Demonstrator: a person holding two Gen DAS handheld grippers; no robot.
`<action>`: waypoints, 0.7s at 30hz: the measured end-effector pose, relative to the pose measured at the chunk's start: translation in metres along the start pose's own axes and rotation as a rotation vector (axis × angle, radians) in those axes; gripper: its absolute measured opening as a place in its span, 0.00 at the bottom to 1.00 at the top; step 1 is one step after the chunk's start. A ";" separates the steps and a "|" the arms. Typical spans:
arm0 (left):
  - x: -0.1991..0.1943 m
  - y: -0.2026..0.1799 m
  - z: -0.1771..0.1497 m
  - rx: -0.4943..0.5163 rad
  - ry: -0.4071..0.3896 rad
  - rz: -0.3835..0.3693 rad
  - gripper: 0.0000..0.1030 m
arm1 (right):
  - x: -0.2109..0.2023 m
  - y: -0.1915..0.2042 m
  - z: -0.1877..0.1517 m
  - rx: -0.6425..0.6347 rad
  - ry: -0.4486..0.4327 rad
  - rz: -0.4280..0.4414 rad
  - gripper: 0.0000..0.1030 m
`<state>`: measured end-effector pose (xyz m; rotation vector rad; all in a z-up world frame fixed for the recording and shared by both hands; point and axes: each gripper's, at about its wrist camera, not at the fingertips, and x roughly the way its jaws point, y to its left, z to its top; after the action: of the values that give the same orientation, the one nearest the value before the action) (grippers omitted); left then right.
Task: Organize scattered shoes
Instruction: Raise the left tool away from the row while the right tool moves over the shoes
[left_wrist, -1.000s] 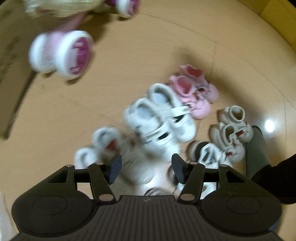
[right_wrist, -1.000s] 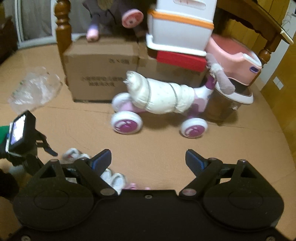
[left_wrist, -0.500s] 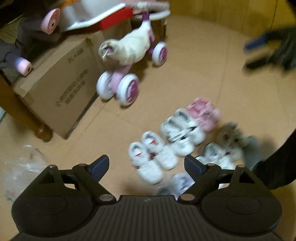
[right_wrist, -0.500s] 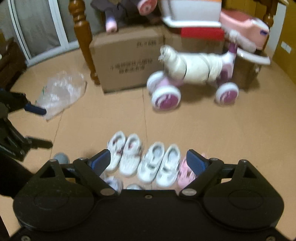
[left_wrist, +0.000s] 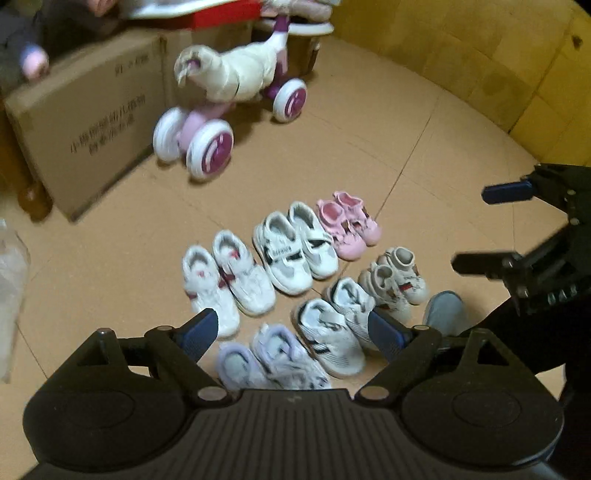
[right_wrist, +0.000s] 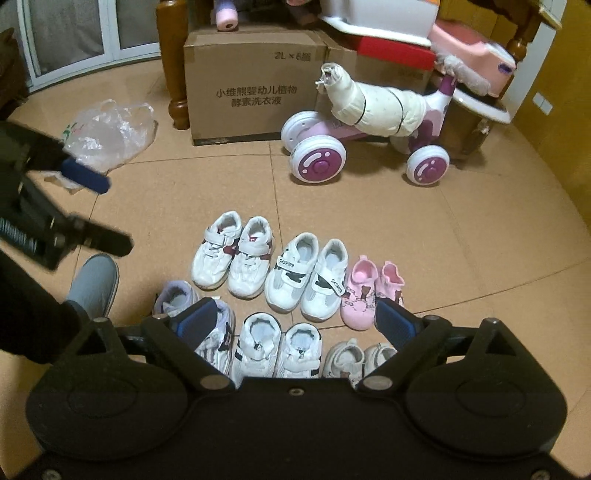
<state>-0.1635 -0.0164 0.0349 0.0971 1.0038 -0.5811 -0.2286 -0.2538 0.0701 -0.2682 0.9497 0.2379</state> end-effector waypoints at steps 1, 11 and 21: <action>-0.002 0.001 -0.001 -0.004 -0.008 -0.016 0.86 | -0.004 0.002 -0.003 0.004 -0.004 -0.006 0.99; -0.002 -0.001 -0.008 0.067 0.039 0.026 0.86 | -0.004 0.005 -0.007 0.035 -0.035 0.029 1.00; -0.029 -0.002 0.009 0.209 0.187 0.084 0.86 | 0.047 0.048 0.001 -0.011 0.069 0.086 1.00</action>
<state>-0.1692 -0.0092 0.0635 0.3826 1.1125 -0.6062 -0.2168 -0.2045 0.0262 -0.2468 1.0300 0.3143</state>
